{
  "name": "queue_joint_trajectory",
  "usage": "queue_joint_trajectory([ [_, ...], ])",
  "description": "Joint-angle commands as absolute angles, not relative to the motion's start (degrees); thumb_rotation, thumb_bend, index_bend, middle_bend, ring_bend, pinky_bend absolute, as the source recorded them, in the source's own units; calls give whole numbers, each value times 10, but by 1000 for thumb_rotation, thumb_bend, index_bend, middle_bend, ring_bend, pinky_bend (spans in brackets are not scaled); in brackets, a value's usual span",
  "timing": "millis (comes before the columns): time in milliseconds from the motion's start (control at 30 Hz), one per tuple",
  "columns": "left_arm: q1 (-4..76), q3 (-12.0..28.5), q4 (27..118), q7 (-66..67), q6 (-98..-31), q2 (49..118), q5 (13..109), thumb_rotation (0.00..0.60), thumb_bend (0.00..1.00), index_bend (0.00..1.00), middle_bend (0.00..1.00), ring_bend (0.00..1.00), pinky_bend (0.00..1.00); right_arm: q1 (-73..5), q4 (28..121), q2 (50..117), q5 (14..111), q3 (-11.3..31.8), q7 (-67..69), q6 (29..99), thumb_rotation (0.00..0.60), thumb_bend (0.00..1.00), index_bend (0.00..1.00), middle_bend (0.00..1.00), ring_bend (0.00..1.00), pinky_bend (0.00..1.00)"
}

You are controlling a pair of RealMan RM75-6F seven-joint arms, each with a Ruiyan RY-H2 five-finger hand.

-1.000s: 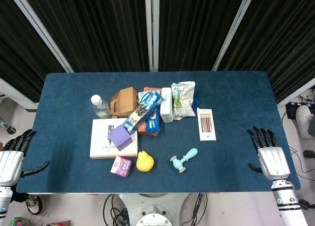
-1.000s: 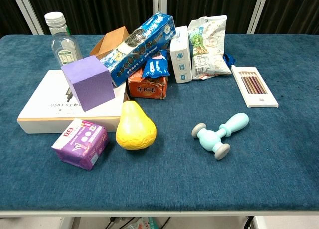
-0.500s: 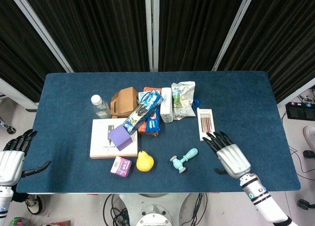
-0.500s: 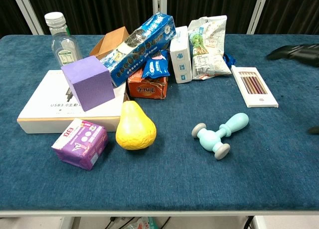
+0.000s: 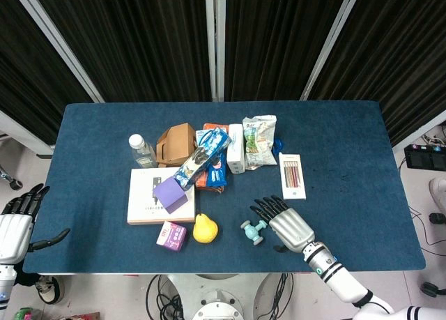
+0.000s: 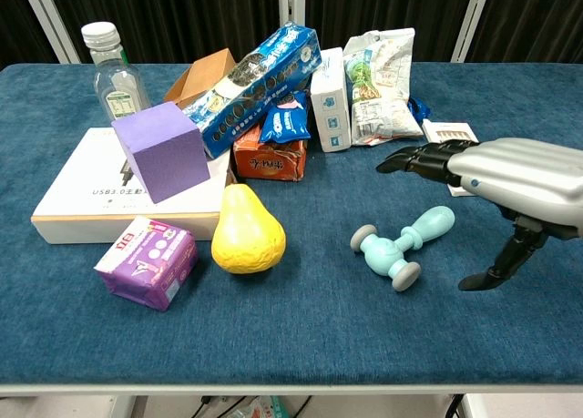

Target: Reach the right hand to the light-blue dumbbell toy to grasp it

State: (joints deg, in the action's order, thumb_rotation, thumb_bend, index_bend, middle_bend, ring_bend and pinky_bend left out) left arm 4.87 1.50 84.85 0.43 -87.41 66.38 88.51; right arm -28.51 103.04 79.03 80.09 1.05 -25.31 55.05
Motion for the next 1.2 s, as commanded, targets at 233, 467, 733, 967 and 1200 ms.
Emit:
queue_joint_trajectory([
  [233, 48, 14, 845, -1, -876, 662, 887, 152, 105, 84, 65, 139, 236, -308, 1010, 829, 782, 19, -262, 534, 600, 0, 0, 11, 0, 0],
  [467, 46, 14, 837, -9, -881, 663, 889, 157, 105, 84, 65, 139, 236, -320, 996, 849, 771, 20, -271, 530, 600, 0, 0, 56, 0, 0],
  [733, 43, 15, 827, -19, -880, 667, 884, 156, 105, 84, 65, 139, 236, -331, 982, 867, 752, 19, -282, 525, 600, 0, 48, 100, 0, 0],
  [967, 42, 15, 820, -23, -883, 669, 884, 154, 104, 84, 66, 139, 236, -336, 976, 876, 743, 15, -286, 527, 600, 0, 145, 144, 0, 0],
  [1200, 39, 15, 820, -24, -884, 668, 884, 156, 105, 84, 65, 139, 236, -337, 973, 880, 743, 12, -287, 537, 600, 0, 232, 194, 0, 0],
])
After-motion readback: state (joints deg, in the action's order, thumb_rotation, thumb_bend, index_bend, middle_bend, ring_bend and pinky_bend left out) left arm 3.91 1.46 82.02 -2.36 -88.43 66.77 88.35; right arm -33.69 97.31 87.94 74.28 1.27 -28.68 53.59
